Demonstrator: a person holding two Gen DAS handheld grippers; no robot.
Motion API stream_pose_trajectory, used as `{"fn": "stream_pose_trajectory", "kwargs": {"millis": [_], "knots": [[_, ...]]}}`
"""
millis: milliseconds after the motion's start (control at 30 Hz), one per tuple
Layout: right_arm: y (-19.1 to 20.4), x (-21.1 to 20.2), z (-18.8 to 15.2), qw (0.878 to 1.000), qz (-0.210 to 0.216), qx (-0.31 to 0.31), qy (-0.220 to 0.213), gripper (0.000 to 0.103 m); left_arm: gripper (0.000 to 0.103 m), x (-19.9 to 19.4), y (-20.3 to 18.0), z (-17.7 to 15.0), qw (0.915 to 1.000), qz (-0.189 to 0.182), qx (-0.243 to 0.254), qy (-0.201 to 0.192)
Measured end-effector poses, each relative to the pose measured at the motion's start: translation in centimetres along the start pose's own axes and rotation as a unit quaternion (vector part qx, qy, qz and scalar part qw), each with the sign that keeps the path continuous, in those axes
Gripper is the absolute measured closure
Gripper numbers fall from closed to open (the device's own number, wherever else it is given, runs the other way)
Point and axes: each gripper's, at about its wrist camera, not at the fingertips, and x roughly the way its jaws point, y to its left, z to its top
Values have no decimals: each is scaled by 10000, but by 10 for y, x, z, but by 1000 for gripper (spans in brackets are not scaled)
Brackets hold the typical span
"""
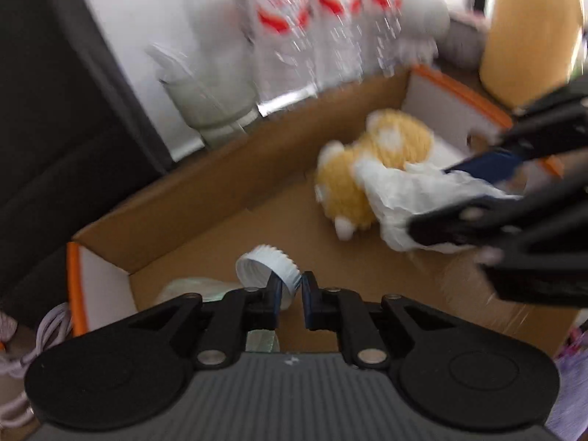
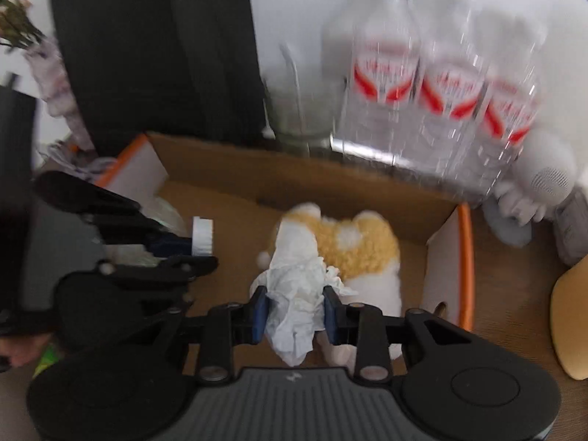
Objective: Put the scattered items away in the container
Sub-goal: 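Carry tissue and bottle cap into the box and open both tools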
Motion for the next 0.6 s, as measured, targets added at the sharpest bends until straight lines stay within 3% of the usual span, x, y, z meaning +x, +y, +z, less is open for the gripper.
{"fn": "stream_pose_trajectory", "kwargs": {"millis": [67, 100, 133, 267, 400, 533, 600], "knots": [[-2, 20, 4, 9994, -68, -38, 343, 74, 77, 7, -2, 3, 9998, 115, 144, 87], [-1, 26, 5, 9988, -159, -121, 454, 74, 60, 8, -1, 5, 9998, 160, 127, 68], [0, 29, 5, 9982, -252, -151, 515, 71, 53, 7, 0, 7, 9998, 194, 91, 38], [-8, 22, 10, 9989, -163, 91, 432, 65, 51, -5, 11, 12, 9998, 134, -131, -59], [-19, -6, 15, 9987, 117, 468, 175, 51, 35, -32, 24, 12, 9982, 180, -541, -195], [-19, -25, 16, 9979, 113, 604, 223, 38, 22, -45, 34, 8, 9906, 198, -1341, 180], [-19, -24, 24, 9970, 69, 698, 327, 35, 21, -49, 38, 3, 9835, 131, -1757, 400]]}}
